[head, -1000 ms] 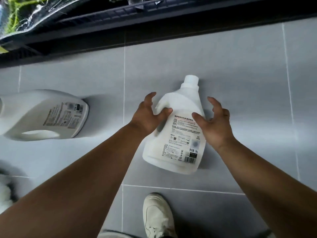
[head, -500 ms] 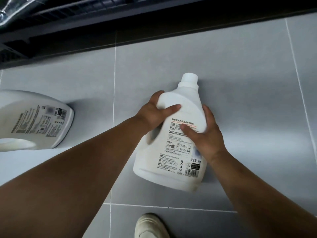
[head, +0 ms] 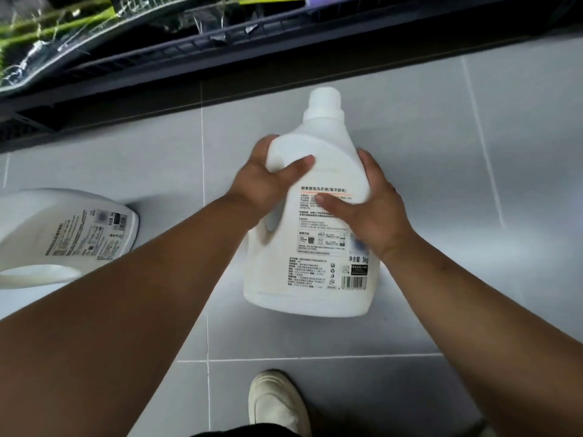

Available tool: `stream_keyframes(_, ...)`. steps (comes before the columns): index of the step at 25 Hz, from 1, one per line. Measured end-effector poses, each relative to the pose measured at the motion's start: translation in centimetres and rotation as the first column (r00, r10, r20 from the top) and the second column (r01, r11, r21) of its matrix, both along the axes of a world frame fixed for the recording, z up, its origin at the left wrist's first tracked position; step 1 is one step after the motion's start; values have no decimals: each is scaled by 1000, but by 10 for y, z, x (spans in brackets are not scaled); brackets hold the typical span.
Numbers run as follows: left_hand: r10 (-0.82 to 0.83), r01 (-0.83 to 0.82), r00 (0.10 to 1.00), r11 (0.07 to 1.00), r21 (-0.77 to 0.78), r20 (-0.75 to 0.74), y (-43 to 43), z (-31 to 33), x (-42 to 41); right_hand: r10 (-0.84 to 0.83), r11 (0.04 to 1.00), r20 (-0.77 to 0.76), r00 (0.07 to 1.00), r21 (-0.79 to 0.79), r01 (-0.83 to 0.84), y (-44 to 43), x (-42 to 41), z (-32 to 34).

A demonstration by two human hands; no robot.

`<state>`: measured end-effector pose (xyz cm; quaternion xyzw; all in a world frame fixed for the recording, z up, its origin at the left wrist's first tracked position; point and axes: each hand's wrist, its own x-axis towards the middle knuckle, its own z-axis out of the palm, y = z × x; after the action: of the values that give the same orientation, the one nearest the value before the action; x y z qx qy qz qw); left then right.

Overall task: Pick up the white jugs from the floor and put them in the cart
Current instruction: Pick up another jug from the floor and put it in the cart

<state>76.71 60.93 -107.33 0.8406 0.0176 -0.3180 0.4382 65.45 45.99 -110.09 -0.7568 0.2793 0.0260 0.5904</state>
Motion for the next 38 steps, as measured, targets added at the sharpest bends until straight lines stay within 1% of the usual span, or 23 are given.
stream_keyframes(3, 0, 5, 998, 996, -89, 56, -19, 93, 4, 7, 999, 71, 997, -38, -5, -24, 7, 88)
stream_keyframes(6, 20, 2, 992, 985, -173, 127, -40, 209, 9, -2, 997, 132, 991, -77, 12, -50, 15, 202)
stream_keyframes(9, 13, 36, 979, 971, -236, 204, -60, 322, 12, 19, 996, 217, 976, -89, 0, -73, 18, 322)
stream_keyframes(12, 10, 76, 956, 957, -279, 294, -84, 460, 7, 25, 992, 279, 960, -127, 11, -97, 14, 463)
stream_keyframes(13, 12, 85, 950, 951, -298, 311, -90, 491, 7, 29, 988, 302, 953, -152, 18, -103, 12, 498)
stream_keyframes(15, -15, 148, 931, 930, -338, 366, -105, 586, 4, 10, 974, 345, 939, -217, 69, -115, 4, 595)
stream_keyframes(17, -41, 202, 909, 914, -352, 414, -113, 663, 0, -30, 964, 370, 928, -234, 125, -121, -5, 673)
stream_keyframes(20, -52, 295, 865, 857, -422, 499, -130, 791, -11, -24, 939, 476, 879, -292, 183, -131, -22, 791)
stream_keyframes(23, -69, 391, 835, 773, -500, 546, -149, 894, -29, -40, 894, 585, 810, -341, 290, -142, -45, 891)
stream_keyframes(25, -82, 439, 814, 735, -517, 575, -162, 942, -43, -44, 850, 645, 763, -377, 367, -148, -66, 940)
stream_keyframes(27, -99, 495, 771, 716, -493, 630, -180, 984, -61, -60, 815, 690, 721, -383, 434, -159, -91, 979)
stream_keyframes(30, -116, 558, 741, 654, -510, 662, -218, 1023, -98, -83, 783, 726, 683, -376, 495, -193, -132, 1010)
stream_keyframes(34, -196, 631, 731, 559, -538, 653, -282, 1039, -157, -152, 714, 704, 694, -408, 570, -246, -200, 1025)
stream_keyframes(38, -278, 674, 723, 487, -556, 633, -363, 1044, -220, -193, 655, 717, 670, -414, 632, -313, -273, 1031)
